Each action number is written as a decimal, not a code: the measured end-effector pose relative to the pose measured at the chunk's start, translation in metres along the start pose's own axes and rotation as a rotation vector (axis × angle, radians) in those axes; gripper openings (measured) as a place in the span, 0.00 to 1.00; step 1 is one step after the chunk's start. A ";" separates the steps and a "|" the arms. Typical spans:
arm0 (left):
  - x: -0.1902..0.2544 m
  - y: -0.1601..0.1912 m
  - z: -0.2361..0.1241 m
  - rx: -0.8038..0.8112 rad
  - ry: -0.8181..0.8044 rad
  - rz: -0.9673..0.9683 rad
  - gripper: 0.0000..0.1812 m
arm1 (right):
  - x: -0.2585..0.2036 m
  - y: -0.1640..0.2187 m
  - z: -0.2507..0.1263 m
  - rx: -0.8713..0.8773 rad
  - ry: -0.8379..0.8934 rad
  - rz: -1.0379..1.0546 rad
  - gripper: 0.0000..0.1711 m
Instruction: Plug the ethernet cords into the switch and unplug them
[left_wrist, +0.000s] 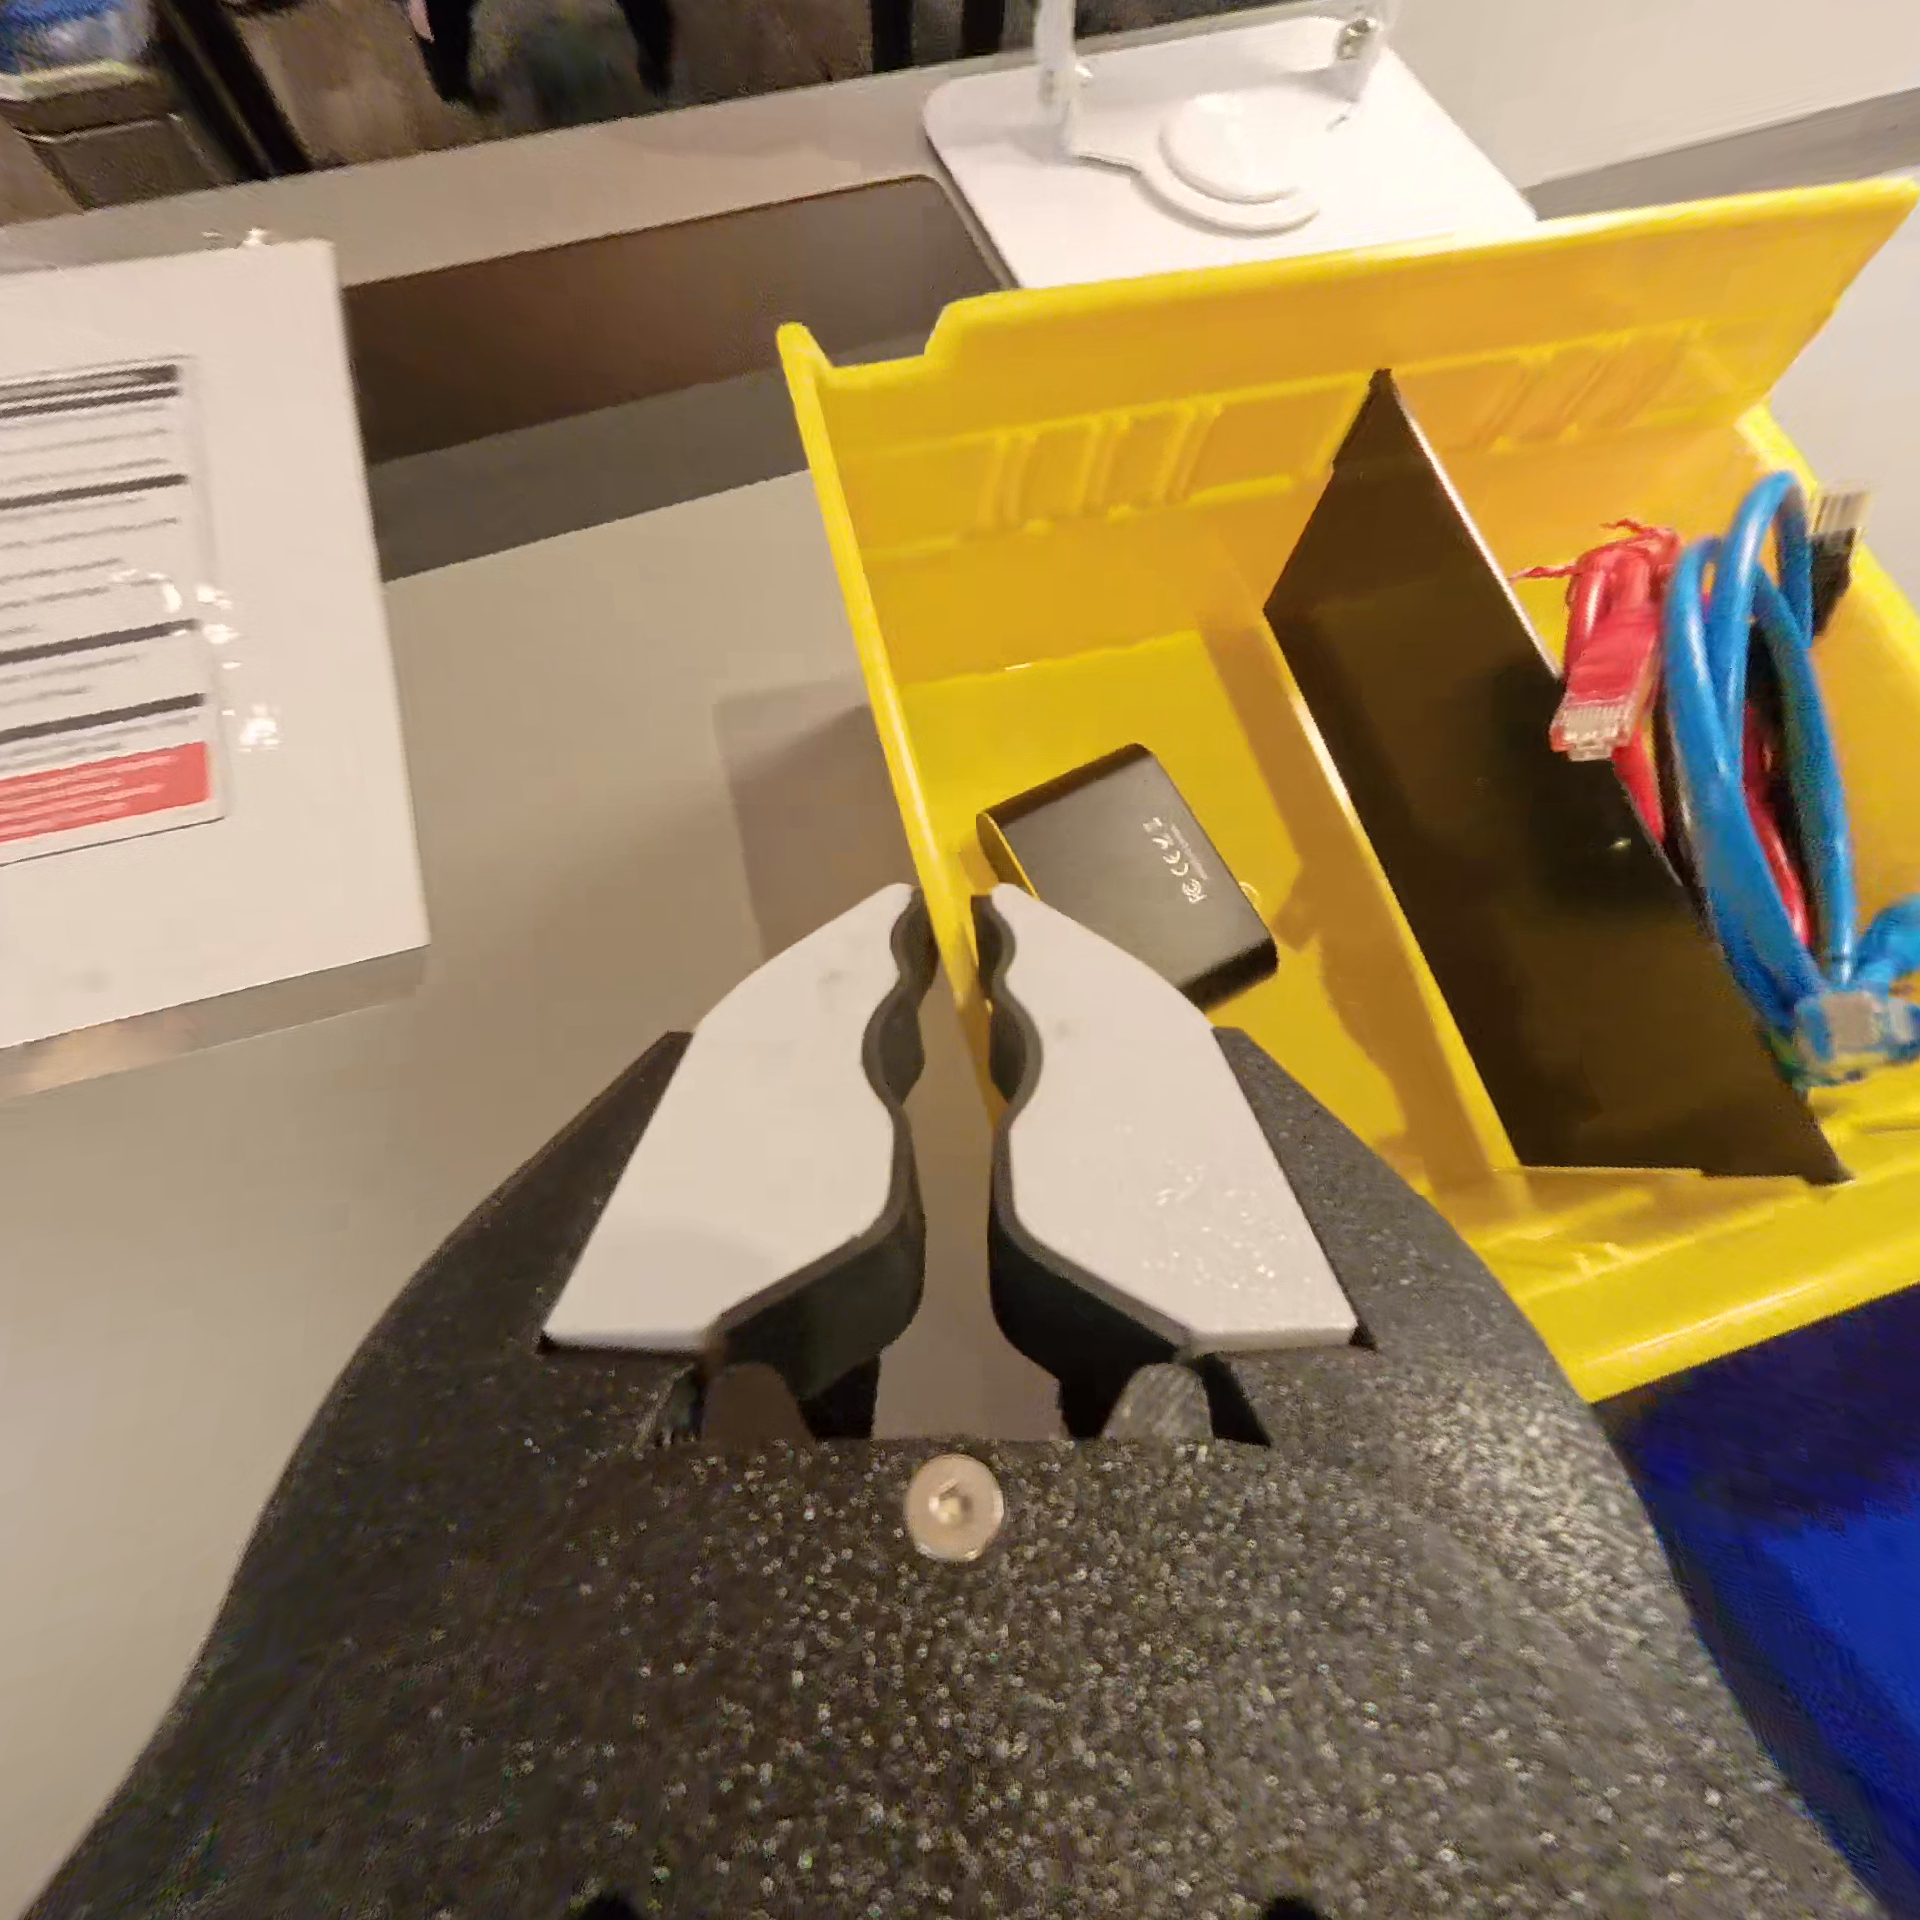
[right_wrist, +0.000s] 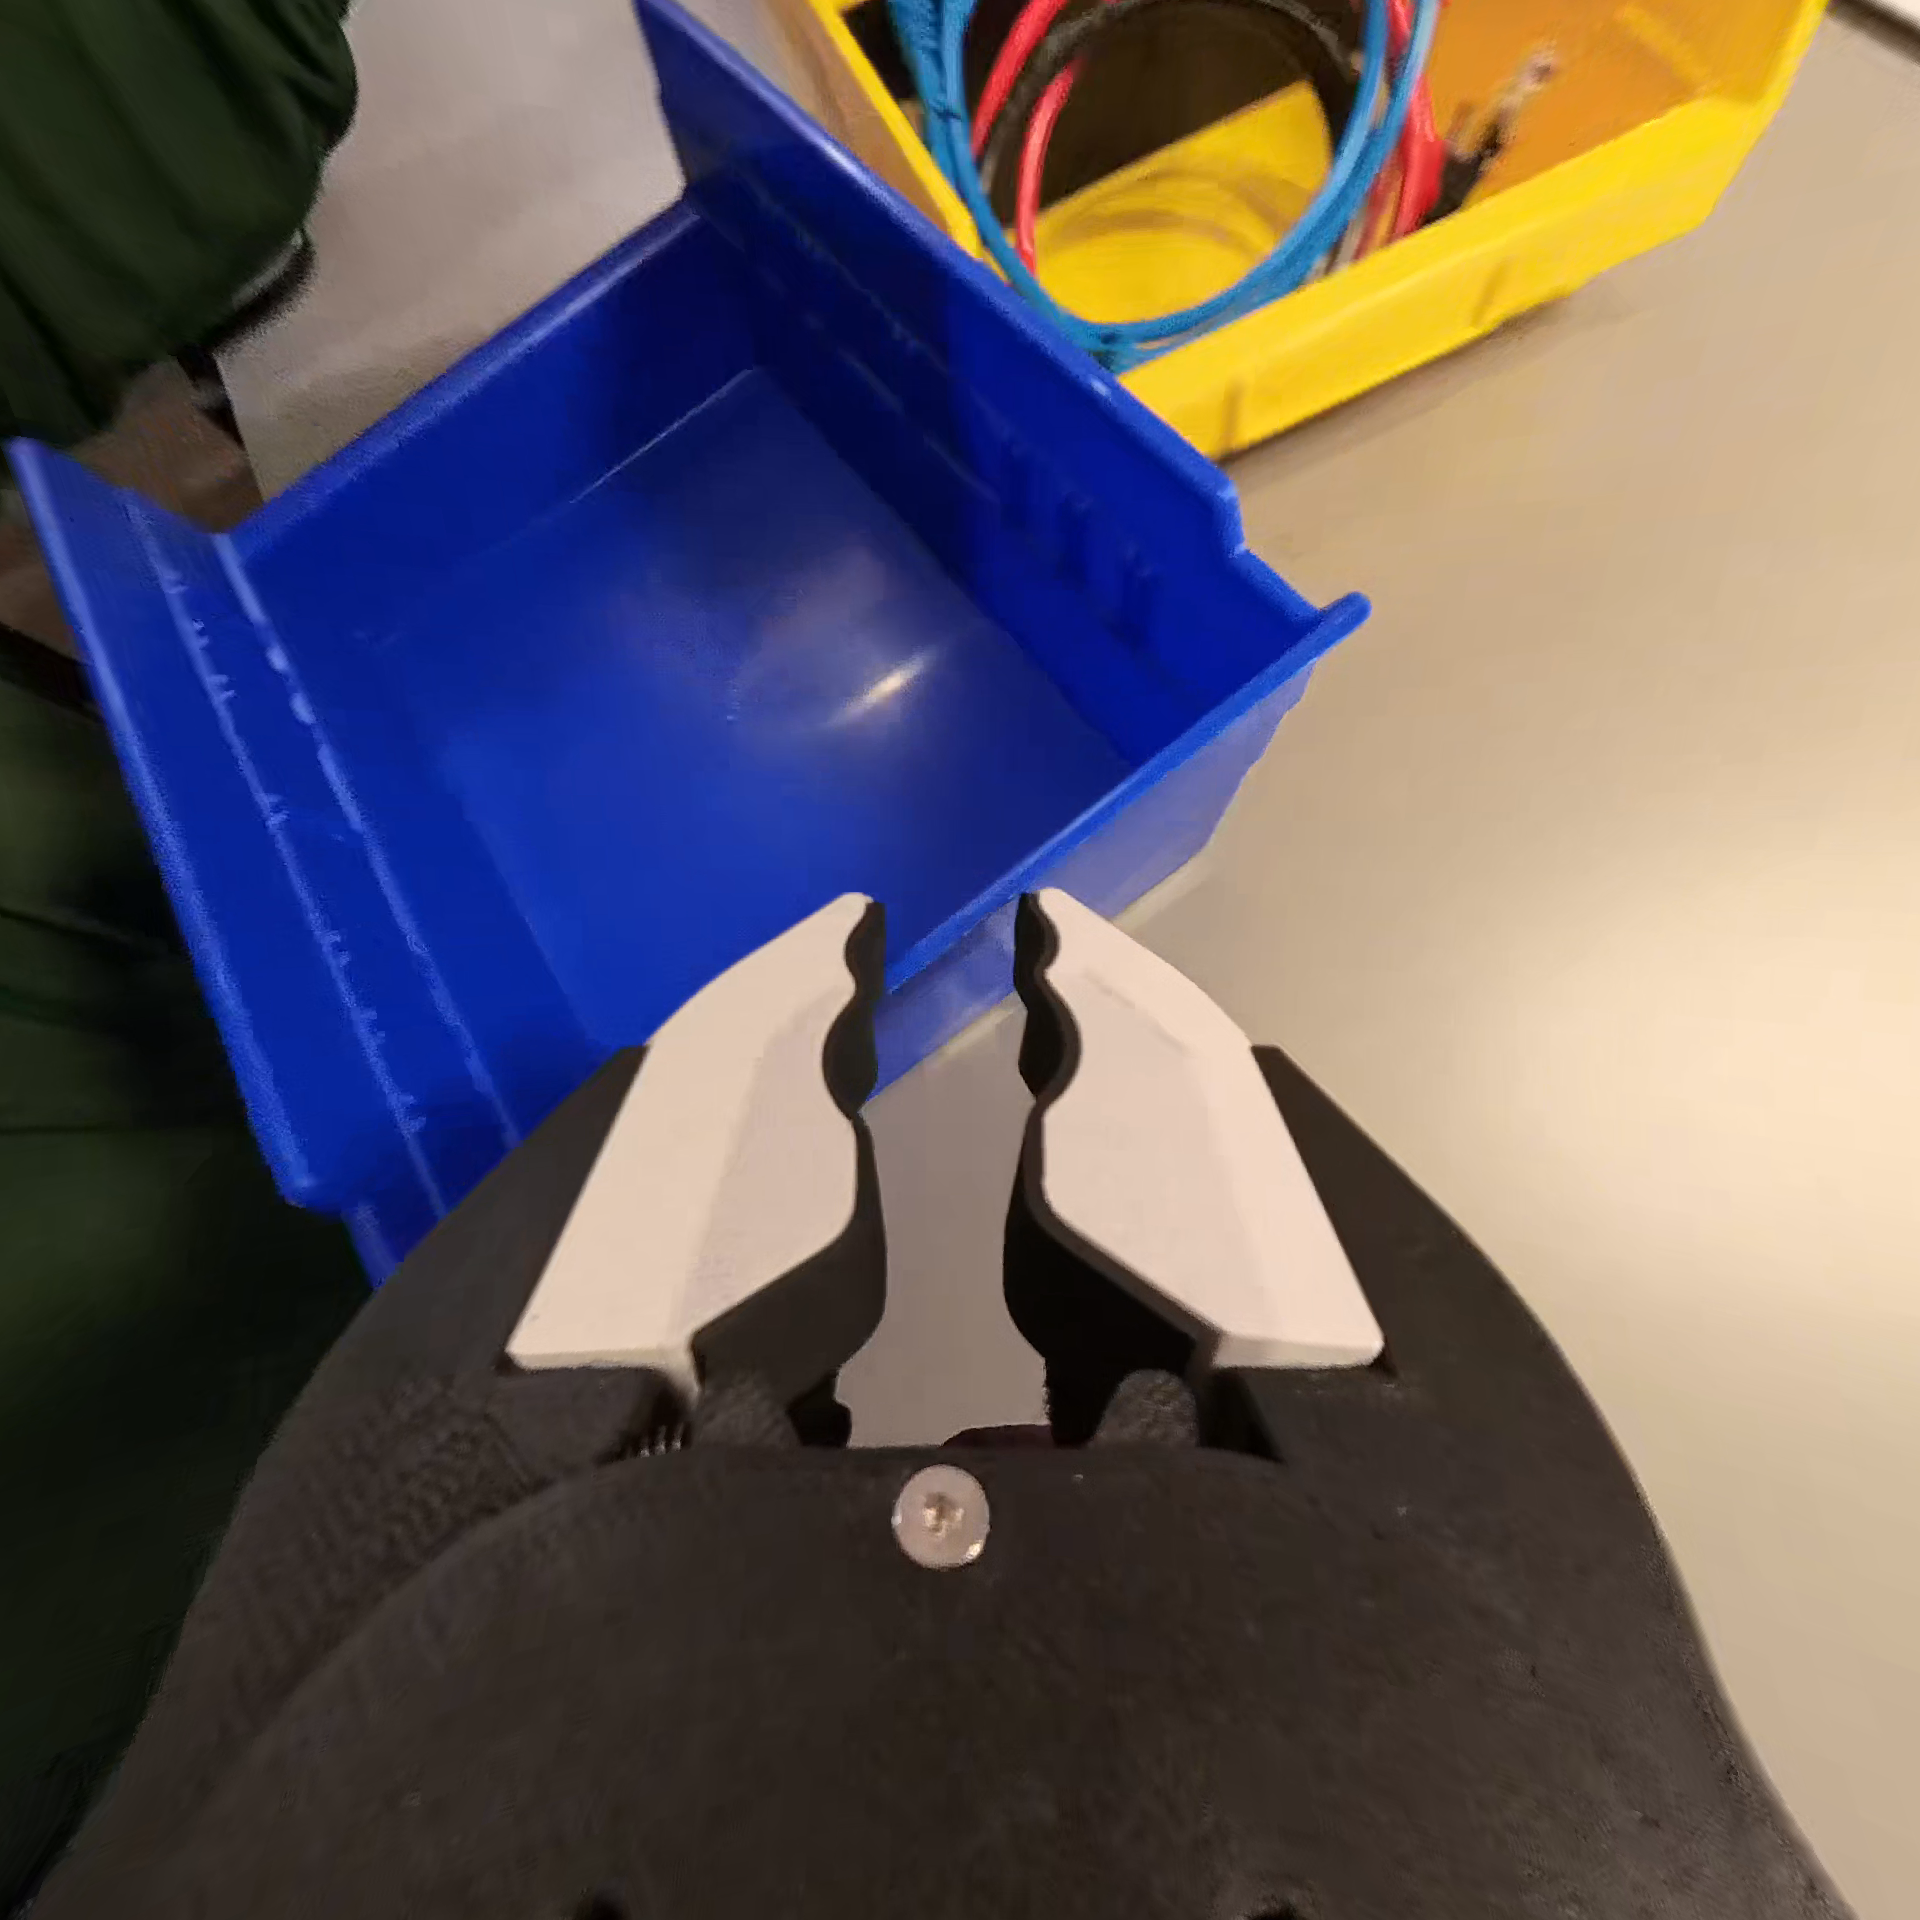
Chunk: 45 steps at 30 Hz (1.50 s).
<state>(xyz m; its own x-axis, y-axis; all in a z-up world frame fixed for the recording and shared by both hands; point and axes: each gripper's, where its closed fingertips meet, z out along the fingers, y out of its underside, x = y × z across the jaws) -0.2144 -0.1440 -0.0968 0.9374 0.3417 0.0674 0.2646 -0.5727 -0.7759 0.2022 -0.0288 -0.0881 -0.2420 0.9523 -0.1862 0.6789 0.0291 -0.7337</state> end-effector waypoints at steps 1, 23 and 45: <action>-0.008 0.002 -0.004 0.012 -0.004 0.004 0.04 | 0.008 0.000 -0.003 -0.017 0.017 -0.014 0.12; 0.002 0.020 -0.148 0.365 -0.234 0.089 0.47 | 0.045 -0.009 -0.077 0.127 0.387 -0.119 0.25; 0.071 0.078 -0.110 0.325 -0.556 0.230 0.55 | -0.095 -0.004 0.013 0.272 0.699 -0.220 0.63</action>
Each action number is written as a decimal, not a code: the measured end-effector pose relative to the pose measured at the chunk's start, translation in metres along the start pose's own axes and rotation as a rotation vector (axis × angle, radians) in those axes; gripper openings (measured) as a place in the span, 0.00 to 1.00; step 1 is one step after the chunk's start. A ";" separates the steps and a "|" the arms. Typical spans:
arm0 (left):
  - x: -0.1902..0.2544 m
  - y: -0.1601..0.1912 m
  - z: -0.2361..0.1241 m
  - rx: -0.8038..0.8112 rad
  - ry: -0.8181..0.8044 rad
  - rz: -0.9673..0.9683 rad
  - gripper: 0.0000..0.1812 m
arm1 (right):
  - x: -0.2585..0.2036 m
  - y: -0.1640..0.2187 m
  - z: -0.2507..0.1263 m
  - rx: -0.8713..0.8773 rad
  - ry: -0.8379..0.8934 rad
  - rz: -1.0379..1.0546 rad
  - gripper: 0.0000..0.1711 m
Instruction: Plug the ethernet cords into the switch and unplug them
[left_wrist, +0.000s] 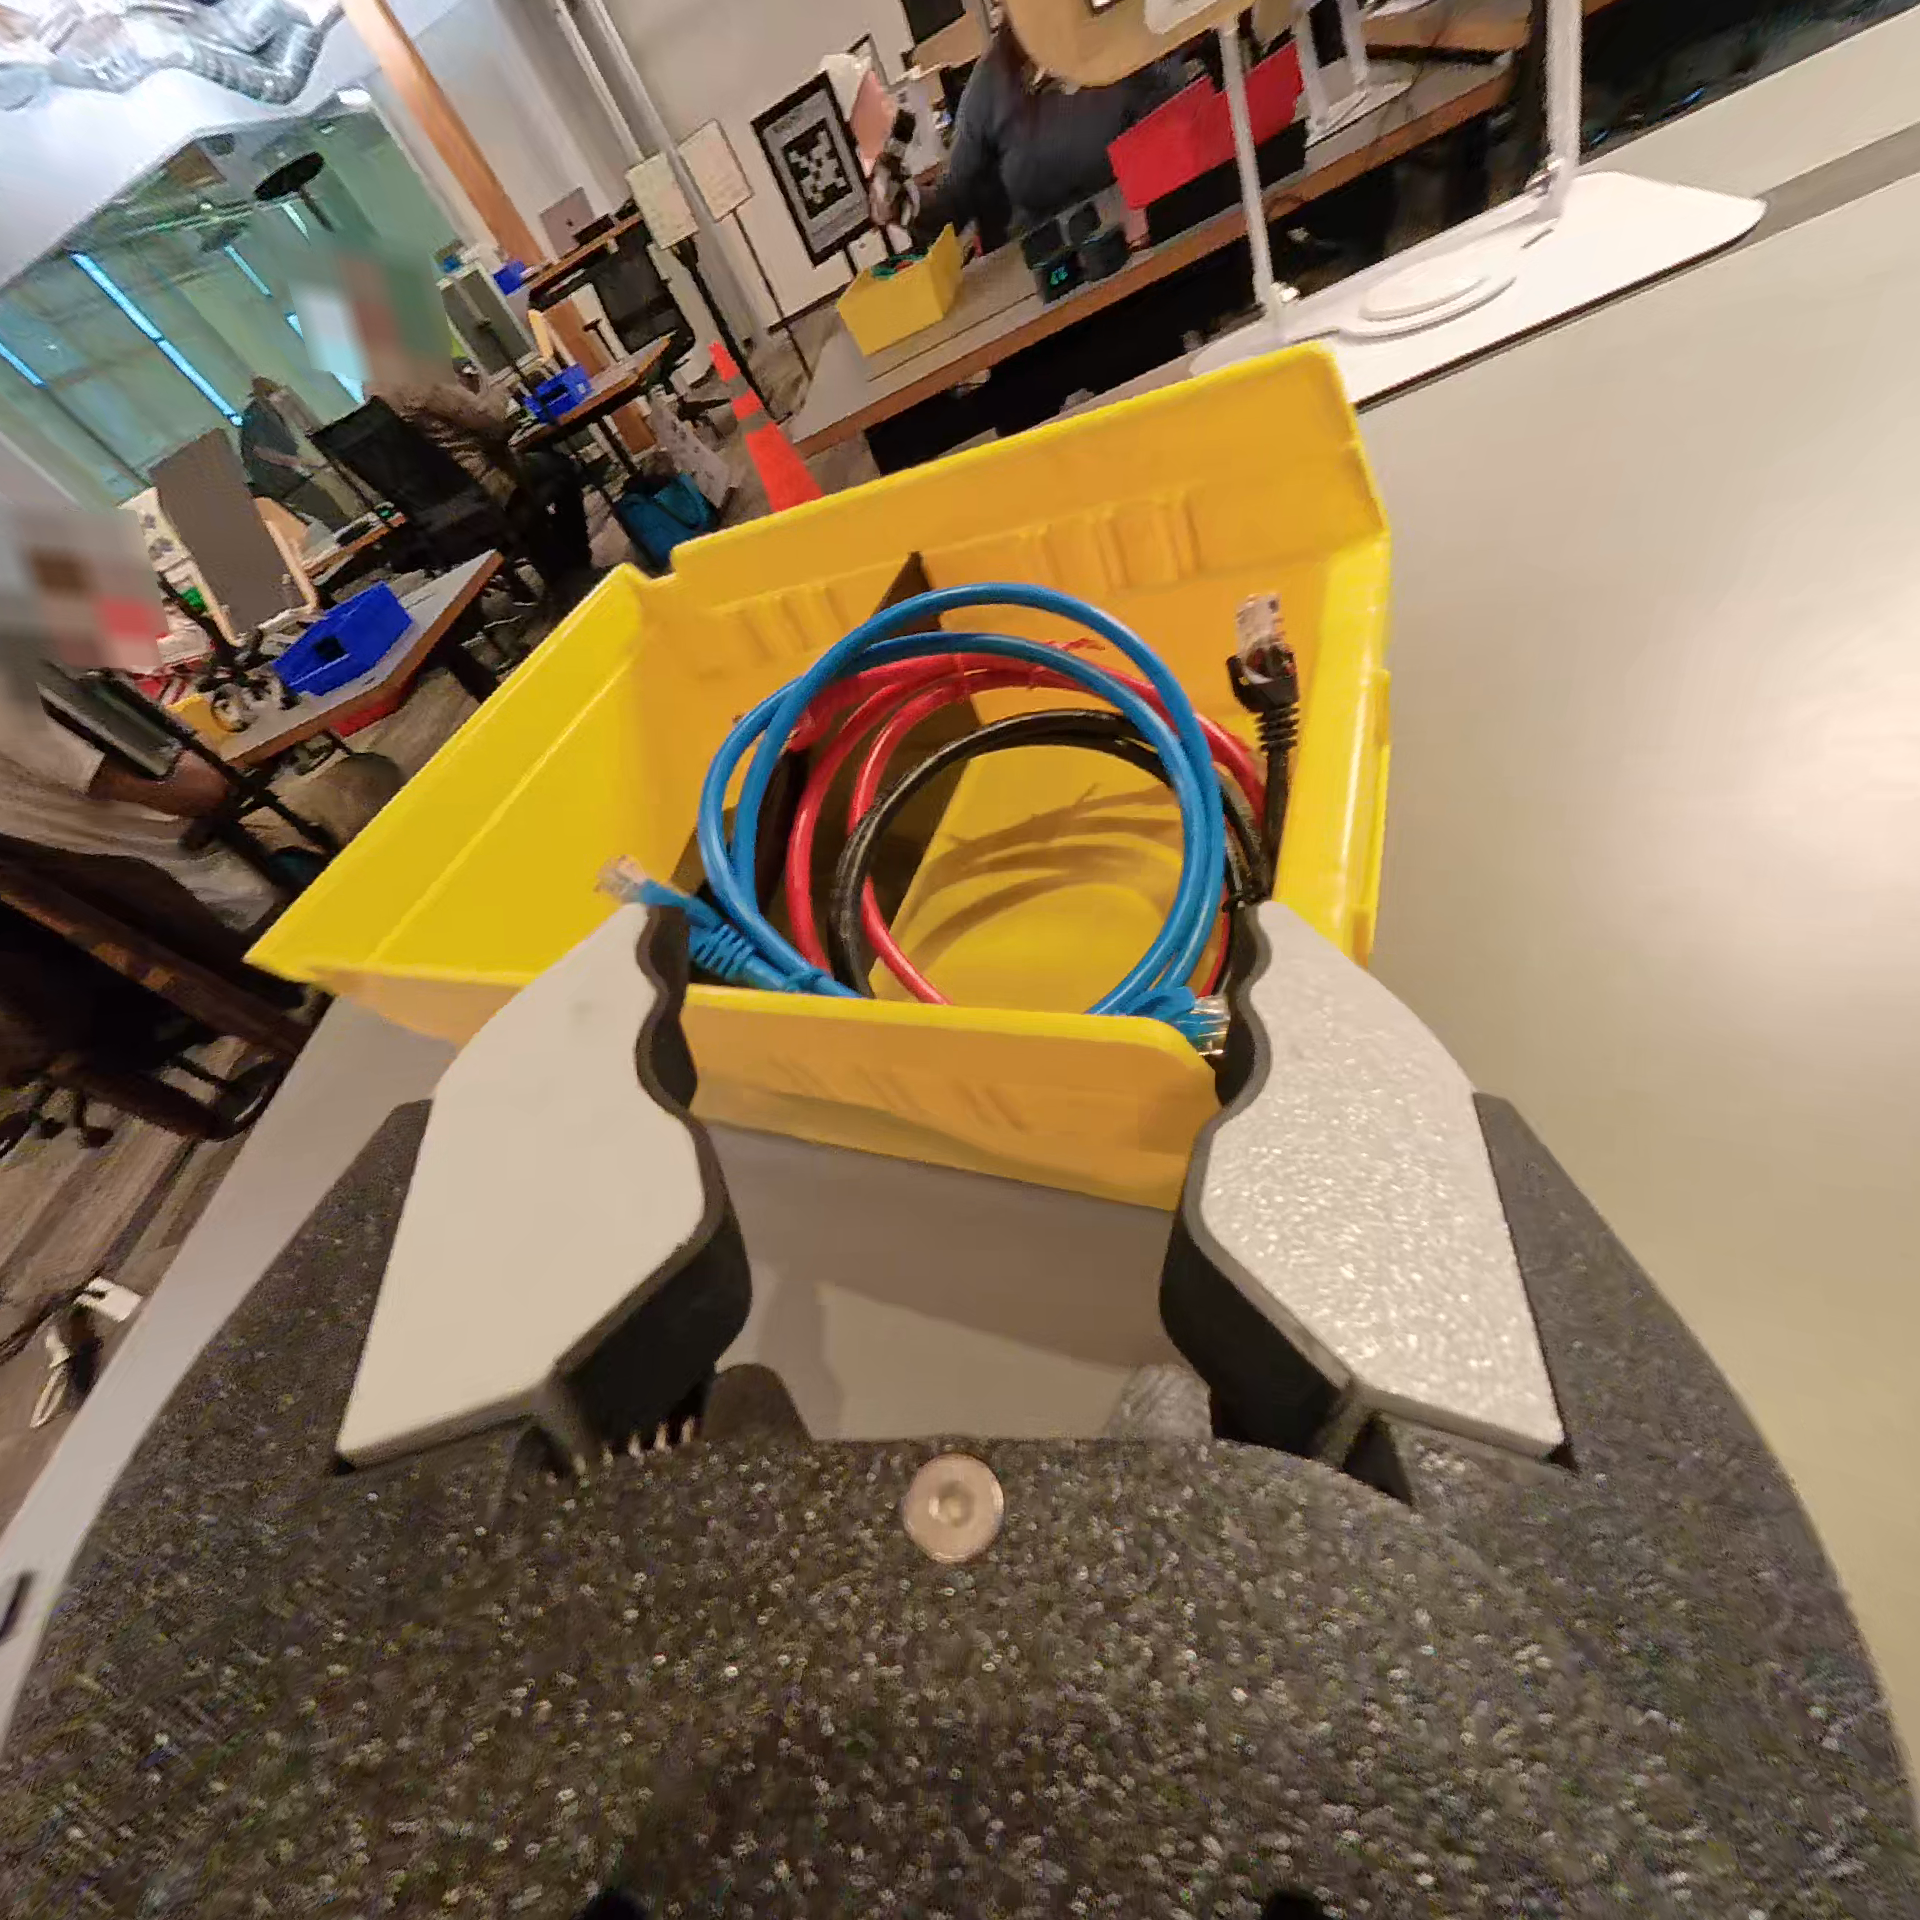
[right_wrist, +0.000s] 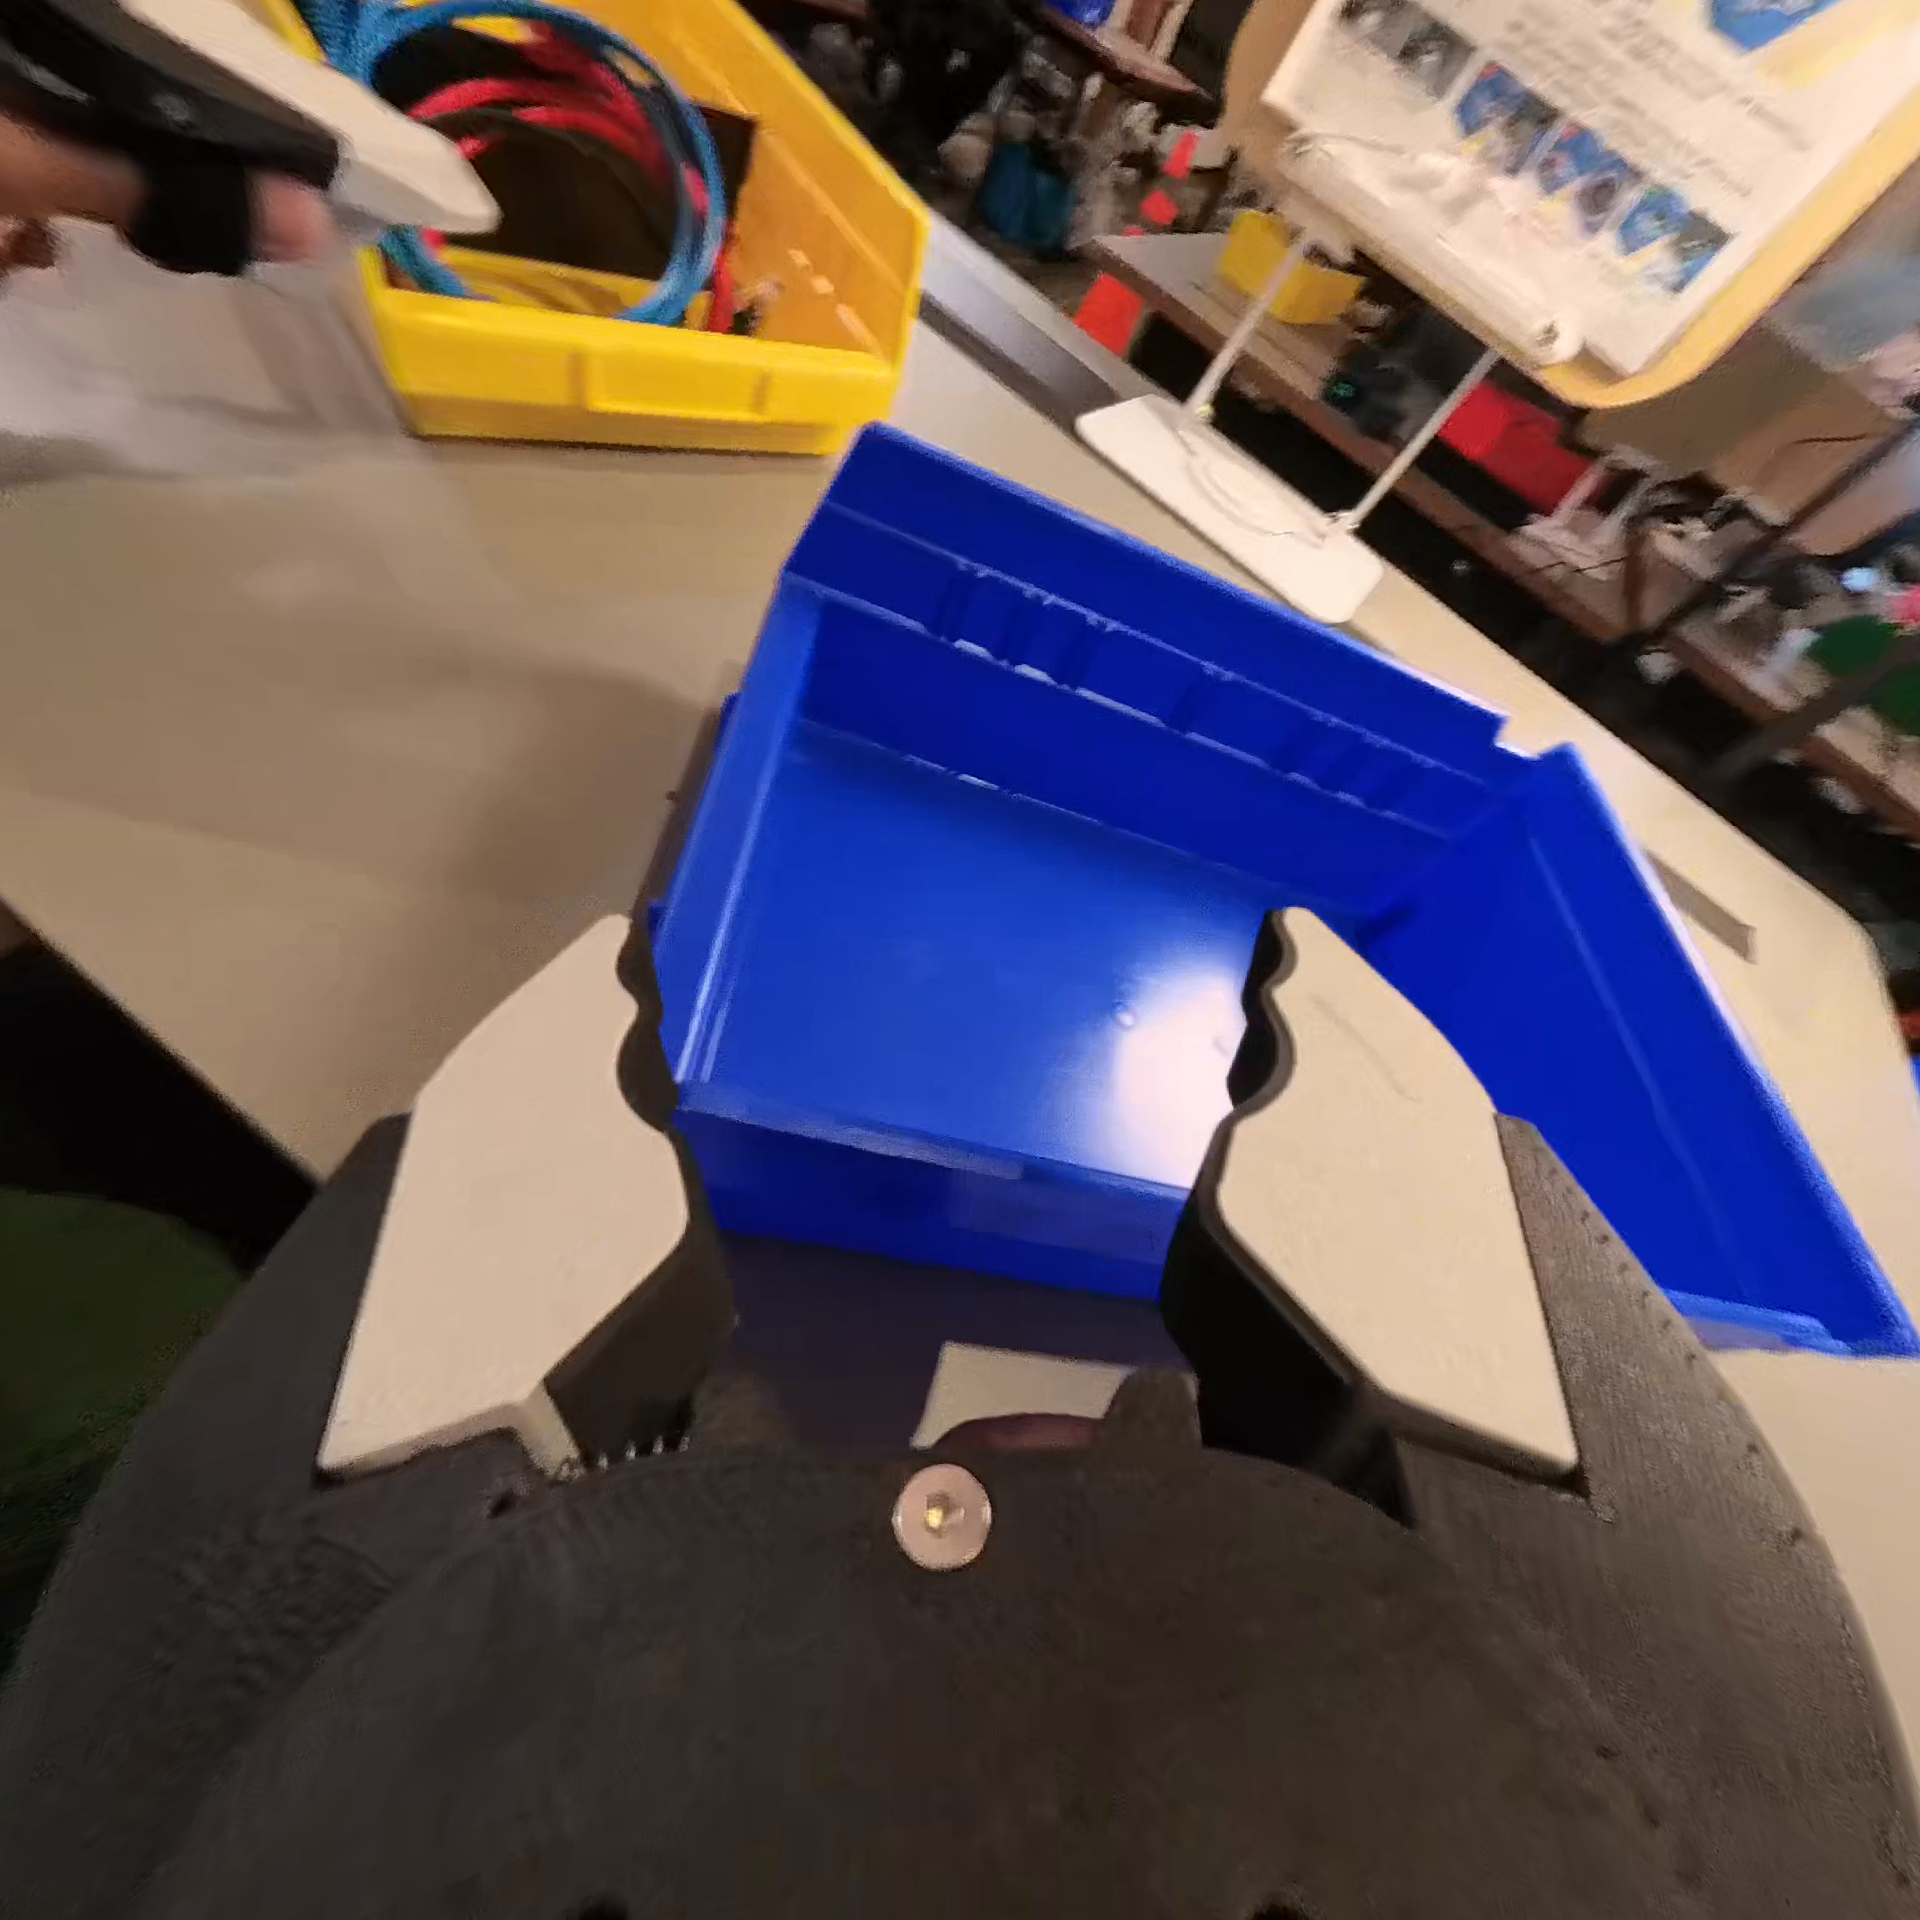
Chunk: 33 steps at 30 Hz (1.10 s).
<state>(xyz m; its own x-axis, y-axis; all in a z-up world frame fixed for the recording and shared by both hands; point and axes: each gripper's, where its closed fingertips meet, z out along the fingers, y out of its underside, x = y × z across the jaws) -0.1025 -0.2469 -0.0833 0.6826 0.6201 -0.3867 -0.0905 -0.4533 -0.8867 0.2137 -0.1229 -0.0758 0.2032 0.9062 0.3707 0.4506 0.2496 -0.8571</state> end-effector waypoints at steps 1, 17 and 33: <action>-0.005 0.003 -0.003 -0.005 -0.015 0.004 0.55 | 0.005 0.001 -0.002 0.007 0.020 0.005 0.61; 0.041 -0.046 -0.067 0.122 0.379 -0.169 0.42 | 0.026 0.001 0.004 0.019 -0.115 0.123 0.48; 0.021 0.017 0.011 -0.125 0.244 -0.124 0.44 | 0.088 0.065 0.024 -0.015 0.017 0.240 0.53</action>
<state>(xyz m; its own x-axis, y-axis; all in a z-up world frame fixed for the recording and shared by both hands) -0.0974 -0.2346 -0.1091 0.8384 0.5102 -0.1917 0.0840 -0.4683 -0.8796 0.2402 -0.0185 -0.1077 0.3202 0.9332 0.1634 0.4006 0.0230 -0.9160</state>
